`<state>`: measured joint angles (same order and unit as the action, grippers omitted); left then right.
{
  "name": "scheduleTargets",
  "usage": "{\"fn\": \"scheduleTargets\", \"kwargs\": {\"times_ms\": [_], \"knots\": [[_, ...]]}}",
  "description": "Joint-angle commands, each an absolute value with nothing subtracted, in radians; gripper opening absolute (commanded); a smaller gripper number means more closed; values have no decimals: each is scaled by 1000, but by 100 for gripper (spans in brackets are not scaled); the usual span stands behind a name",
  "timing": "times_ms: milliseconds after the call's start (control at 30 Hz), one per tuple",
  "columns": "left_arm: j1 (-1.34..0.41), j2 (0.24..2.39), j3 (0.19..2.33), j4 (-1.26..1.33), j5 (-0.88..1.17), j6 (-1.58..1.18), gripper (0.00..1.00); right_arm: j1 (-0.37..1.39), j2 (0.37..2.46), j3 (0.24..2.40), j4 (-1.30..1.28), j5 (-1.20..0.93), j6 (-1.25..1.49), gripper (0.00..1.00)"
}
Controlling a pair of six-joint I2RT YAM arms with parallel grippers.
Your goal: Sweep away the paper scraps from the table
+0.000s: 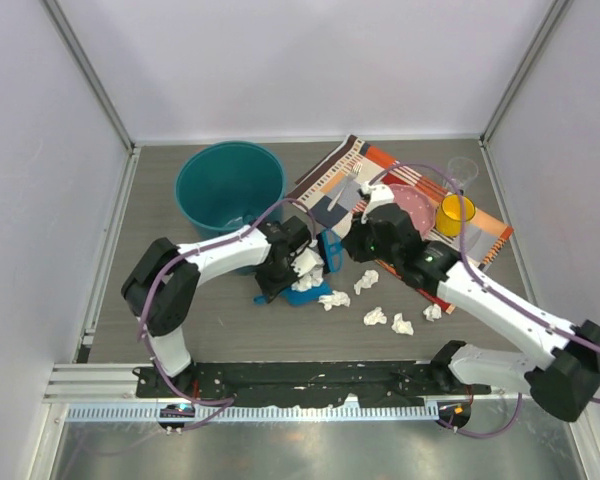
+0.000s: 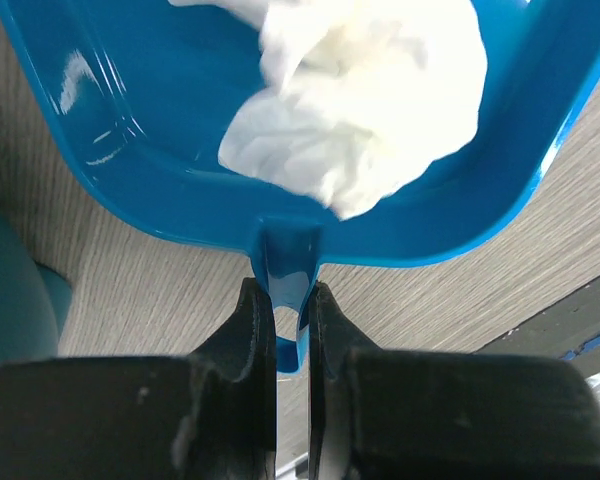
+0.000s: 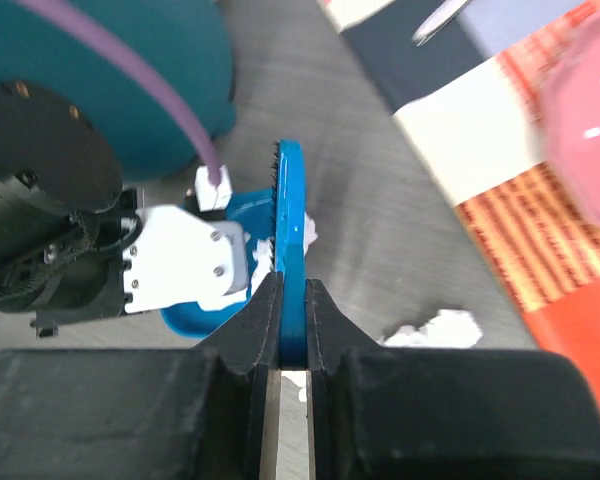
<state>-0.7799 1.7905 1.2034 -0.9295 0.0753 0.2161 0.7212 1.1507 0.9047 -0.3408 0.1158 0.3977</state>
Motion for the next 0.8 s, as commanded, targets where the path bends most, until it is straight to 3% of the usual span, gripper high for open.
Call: {"fn": "scheduleTargets", "kwargs": {"times_ms": [0, 233, 533, 767], "knots": [[-770, 1704, 1186, -832, 112, 210, 0, 718, 990, 1011, -426, 369, 422, 1], [-770, 1631, 1242, -818, 164, 216, 0, 715, 870, 1094, -616, 579, 434, 1], [-772, 1592, 1380, -929, 173, 204, 0, 715, 775, 1104, -690, 647, 448, 1], [-770, 1632, 1701, -1175, 146, 201, 0, 715, 793, 1098, -692, 609, 463, 1]]}}
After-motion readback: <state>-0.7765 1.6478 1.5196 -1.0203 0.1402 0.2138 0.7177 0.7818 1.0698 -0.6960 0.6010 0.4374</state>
